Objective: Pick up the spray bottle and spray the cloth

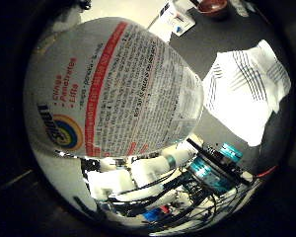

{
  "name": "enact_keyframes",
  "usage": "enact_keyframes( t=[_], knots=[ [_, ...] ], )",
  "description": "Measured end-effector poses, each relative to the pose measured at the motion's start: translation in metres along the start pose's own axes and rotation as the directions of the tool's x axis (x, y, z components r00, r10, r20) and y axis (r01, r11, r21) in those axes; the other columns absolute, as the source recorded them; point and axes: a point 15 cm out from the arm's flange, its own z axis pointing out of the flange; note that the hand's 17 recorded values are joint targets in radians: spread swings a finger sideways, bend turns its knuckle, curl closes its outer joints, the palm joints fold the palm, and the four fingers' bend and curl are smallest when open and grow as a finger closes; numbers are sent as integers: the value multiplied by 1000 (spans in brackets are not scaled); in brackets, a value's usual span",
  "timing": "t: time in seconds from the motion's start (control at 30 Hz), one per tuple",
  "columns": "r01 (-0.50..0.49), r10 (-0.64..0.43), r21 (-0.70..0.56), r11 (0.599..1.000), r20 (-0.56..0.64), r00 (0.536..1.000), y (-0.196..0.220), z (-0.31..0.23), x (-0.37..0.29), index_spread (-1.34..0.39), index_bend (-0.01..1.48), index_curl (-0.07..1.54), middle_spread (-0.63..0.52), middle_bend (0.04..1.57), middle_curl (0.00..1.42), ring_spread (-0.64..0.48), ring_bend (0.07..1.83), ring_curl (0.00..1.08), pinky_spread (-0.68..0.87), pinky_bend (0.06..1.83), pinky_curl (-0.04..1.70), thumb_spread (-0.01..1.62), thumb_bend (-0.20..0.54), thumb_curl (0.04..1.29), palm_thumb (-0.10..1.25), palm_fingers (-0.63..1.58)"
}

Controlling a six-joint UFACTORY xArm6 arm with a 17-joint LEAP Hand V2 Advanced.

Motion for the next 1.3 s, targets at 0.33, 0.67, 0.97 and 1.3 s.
enact_keyframes(
  t=[0.33,0.67,0.97,1.3],
  knots=[
    [148,-154,-56,987,-117,981,-34,57,40,-273,1151,642,-172,1325,669,-209,1451,558,-286,1247,761,496,-17,1082,1037,1225],
    [148,-158,-91,985,-107,982,-72,92,93,-274,1151,641,-172,1326,668,-209,1451,558,-287,1245,764,490,-18,1081,1038,1225],
    [126,-135,-96,987,-101,986,-90,106,144,-272,1154,641,-172,1325,669,-209,1450,558,-287,1243,766,490,-17,1080,1037,1227],
    [110,-121,-74,991,-149,982,-94,120,190,-267,1154,639,-172,1324,669,-209,1449,558,-287,1242,768,463,-18,1076,1034,1227]
  ],
)
